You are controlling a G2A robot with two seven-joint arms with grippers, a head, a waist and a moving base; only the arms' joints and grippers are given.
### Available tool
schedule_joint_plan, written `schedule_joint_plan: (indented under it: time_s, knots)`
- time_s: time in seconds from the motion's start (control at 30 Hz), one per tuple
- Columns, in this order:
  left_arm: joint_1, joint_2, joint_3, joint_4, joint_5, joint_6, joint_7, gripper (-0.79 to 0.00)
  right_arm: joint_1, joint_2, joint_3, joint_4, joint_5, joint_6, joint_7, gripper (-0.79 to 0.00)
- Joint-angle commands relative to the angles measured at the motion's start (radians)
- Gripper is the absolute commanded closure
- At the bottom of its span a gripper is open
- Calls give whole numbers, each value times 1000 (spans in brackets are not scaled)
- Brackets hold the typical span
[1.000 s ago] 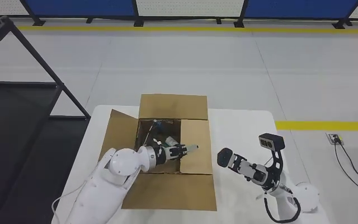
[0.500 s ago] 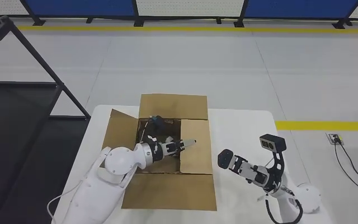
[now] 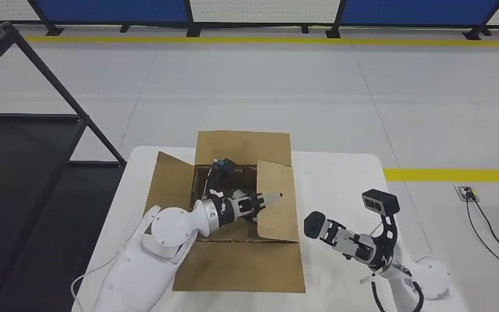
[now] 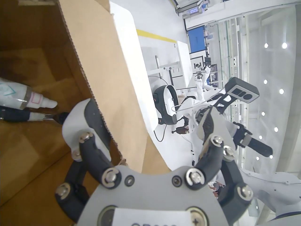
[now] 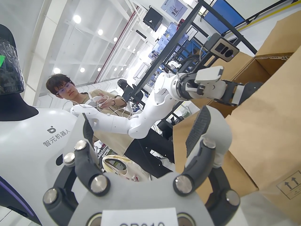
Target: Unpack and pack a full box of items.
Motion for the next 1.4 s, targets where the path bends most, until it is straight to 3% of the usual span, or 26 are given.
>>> schedule_joint_plan:
  time_s: [0.0,0.17,0.37,0.6,0.73,1.13,1.37]
  knots:
    - [5,-1,4,-38,2,1,12,-785,-8,7,0,-7,-2,-6,-6,-785]
    - [-4,-9,35,-92,34,5,53,-785,-29,24,4,-31,-9,-21,-21,-785]
    - [-43,-32,96,-93,35,15,139,-785,-85,51,39,-69,-28,-40,-40,-785]
    - [-124,-74,206,-3,24,16,192,-785,-183,85,88,-118,-24,-70,-70,-785]
    - [-173,-100,260,70,23,7,211,-785,-189,88,91,-121,-26,-70,-70,-785]
    - [-158,-100,261,66,33,1,220,-785,-192,88,82,-146,-36,-58,-105,-785]
    - [-207,-141,318,156,-27,-15,227,-785,-197,97,88,-157,-65,-31,-98,-785]
